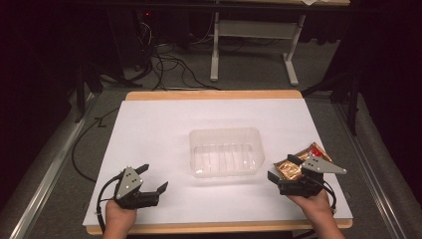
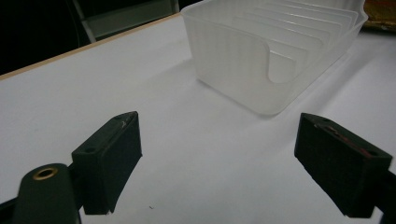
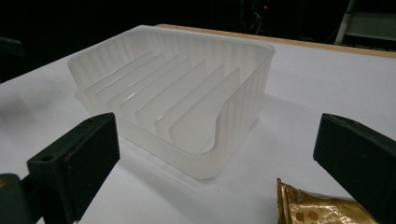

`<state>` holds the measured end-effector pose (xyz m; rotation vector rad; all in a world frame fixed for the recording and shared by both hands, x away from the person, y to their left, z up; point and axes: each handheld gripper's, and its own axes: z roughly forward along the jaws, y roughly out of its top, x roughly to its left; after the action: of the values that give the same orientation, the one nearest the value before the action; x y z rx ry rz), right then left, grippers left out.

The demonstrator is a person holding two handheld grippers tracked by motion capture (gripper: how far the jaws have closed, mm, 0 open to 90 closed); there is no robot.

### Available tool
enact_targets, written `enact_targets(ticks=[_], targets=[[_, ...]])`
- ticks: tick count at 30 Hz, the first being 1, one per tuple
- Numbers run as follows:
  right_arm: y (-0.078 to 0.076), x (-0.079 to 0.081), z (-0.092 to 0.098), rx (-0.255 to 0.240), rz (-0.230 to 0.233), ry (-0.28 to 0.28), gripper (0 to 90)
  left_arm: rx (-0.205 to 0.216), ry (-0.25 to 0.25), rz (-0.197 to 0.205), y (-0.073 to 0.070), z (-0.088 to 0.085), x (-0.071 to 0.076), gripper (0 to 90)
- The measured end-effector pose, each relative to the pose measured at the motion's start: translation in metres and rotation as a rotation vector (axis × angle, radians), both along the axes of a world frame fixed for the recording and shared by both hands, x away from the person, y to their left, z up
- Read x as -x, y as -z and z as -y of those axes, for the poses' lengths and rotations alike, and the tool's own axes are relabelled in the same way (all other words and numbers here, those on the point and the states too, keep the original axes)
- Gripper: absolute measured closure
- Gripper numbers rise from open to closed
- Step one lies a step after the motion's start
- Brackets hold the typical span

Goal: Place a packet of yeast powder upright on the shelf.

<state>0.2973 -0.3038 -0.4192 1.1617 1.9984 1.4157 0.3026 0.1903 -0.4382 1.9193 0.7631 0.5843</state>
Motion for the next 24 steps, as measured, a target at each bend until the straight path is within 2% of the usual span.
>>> enact_targets(ticks=[1,5,6,8,13,24], targets=[[0.0,0.0,0.001,0.007,-0.012,0.01,0.9,0.001,0.001,0.001,0.0,0.0,0.0,15.3],[-0.001,-0.002,0.006,0.021,-0.01,0.024,1.7,0.002,0.001,-0.002,0.0,0.0,0.001,15.3],[0.0,-0.002,0.01,0.017,-0.018,0.027,5.0,0.003,0.001,-0.001,0.0,0.0,0.001,15.3],[0.0,-0.003,0.012,0.017,-0.017,0.031,5.4,0.004,-0.001,-0.001,0.0,0.0,0.001,15.3],[0.0,-0.004,0.03,-0.004,-0.012,0.081,11.4,0.006,-0.009,-0.004,0.0,-0.001,0.001,15.3],[0.005,-0.004,0.057,-0.008,-0.035,0.145,23.2,0.011,-0.023,-0.003,0.0,-0.003,0.003,15.3]])
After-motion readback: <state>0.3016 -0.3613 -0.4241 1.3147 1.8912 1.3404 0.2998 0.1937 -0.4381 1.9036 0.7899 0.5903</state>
